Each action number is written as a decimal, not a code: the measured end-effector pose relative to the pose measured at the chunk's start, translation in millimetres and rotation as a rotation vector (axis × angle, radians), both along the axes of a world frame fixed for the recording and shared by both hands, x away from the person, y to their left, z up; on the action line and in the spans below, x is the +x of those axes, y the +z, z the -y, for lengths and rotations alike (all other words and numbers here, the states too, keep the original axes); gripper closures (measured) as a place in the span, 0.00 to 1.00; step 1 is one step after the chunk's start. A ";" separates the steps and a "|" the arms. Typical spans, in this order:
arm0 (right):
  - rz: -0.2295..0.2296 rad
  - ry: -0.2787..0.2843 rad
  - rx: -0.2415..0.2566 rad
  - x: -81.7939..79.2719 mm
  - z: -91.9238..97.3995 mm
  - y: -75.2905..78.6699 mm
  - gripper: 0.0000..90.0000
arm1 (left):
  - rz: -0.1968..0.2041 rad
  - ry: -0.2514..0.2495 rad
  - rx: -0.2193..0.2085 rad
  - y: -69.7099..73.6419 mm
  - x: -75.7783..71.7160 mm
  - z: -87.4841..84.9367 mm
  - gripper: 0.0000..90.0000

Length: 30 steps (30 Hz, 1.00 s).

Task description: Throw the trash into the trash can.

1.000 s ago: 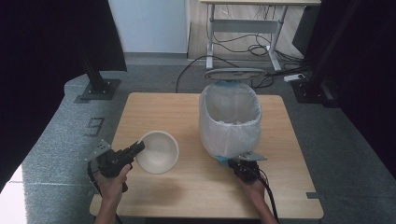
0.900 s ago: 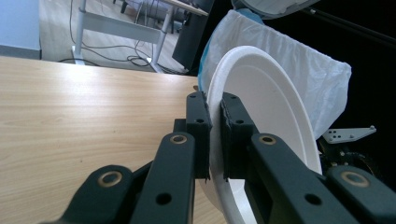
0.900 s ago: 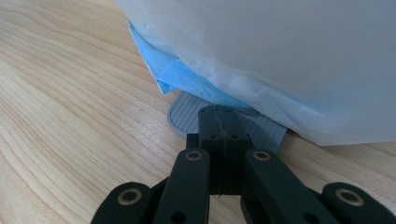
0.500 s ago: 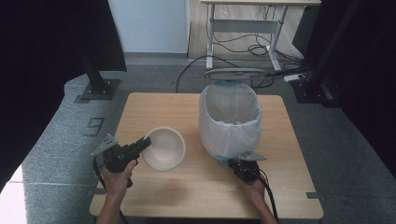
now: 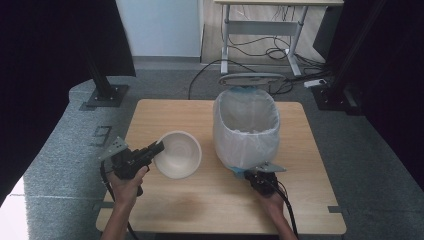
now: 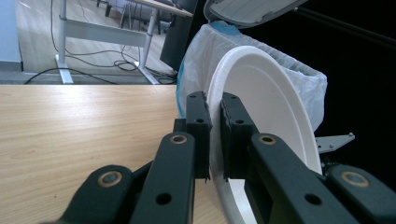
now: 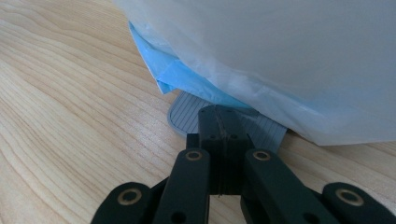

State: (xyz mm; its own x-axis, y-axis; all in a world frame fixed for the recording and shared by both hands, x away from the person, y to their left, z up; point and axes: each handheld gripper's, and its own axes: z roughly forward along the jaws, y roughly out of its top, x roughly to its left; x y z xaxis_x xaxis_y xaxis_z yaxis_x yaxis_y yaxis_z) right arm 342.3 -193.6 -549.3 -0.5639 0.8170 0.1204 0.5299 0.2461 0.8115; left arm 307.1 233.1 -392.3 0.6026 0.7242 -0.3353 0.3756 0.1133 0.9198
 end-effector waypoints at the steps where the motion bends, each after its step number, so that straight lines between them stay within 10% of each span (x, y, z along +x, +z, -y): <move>1: -0.001 0.000 0.001 0.0 0.0 0.0 1.00 | 0.001 -0.001 0.002 0.7 0.5 0.3 0.93; 30: -0.005 -0.002 0.003 -0.1 0.1 0.1 1.00 | 0.029 -0.043 0.026 33.9 11.4 23.2 0.93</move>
